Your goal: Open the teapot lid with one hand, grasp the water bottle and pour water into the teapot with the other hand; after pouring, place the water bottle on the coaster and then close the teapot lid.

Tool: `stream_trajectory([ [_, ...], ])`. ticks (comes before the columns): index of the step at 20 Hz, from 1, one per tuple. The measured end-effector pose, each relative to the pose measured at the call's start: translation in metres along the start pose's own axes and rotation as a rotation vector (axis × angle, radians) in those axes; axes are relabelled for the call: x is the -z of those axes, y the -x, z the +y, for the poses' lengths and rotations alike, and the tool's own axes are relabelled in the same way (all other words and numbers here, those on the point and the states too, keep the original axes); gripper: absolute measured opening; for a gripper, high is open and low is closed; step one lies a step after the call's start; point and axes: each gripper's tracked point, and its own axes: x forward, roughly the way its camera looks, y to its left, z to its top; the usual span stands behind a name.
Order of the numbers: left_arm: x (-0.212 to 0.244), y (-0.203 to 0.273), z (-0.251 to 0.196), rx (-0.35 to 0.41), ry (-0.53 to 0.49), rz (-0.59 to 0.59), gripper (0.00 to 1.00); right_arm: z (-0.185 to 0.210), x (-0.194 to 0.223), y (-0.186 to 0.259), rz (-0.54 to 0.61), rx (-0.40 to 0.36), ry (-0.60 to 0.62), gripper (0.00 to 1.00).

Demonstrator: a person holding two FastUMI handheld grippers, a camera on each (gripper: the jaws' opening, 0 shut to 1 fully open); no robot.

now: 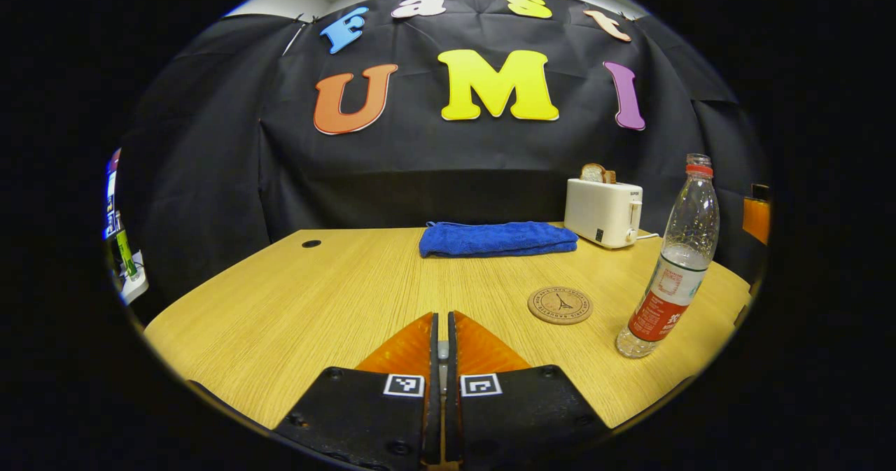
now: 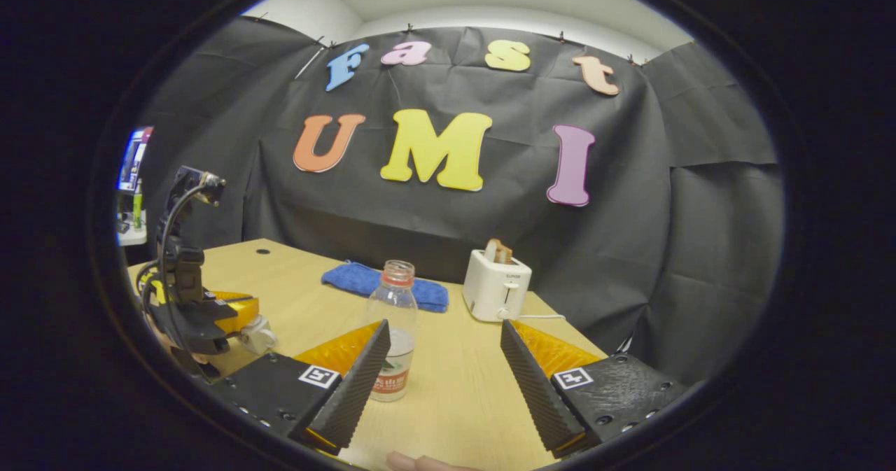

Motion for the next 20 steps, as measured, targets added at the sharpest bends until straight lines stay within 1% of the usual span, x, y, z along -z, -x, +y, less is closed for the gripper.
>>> stream_trajectory([
  [2,-0.010,0.003,0.004,0.004,0.010,-0.024,0.05,0.008,0.003,-0.003,-0.003,-0.009,-0.007,0.95],
  [5,-0.028,0.010,0.014,-0.012,0.021,-0.058,0.05,0.025,0.014,-0.008,0.012,-0.041,-0.023,0.95],
  [8,-0.035,0.022,0.015,-0.001,0.036,-0.042,0.05,0.039,0.022,-0.015,-0.001,-0.060,-0.059,0.95],
  [12,-0.041,0.043,0.021,0.002,0.002,-0.037,0.02,0.064,0.041,-0.027,0.019,-0.110,-0.098,0.95],
  [17,-0.054,0.072,0.033,0.005,-0.008,-0.037,0.02,0.072,0.060,-0.049,0.037,-0.074,-0.107,0.98],
  [18,-0.057,0.076,0.038,-0.005,-0.015,-0.038,0.02,0.069,0.063,-0.054,0.042,-0.058,-0.114,0.98],
  [19,-0.061,0.078,0.046,-0.021,-0.022,-0.046,0.02,0.069,0.060,-0.058,0.038,-0.052,-0.128,0.95],
  [20,-0.065,0.082,0.053,-0.031,-0.025,-0.059,0.02,0.069,0.059,-0.062,0.037,-0.049,-0.146,0.95],
])
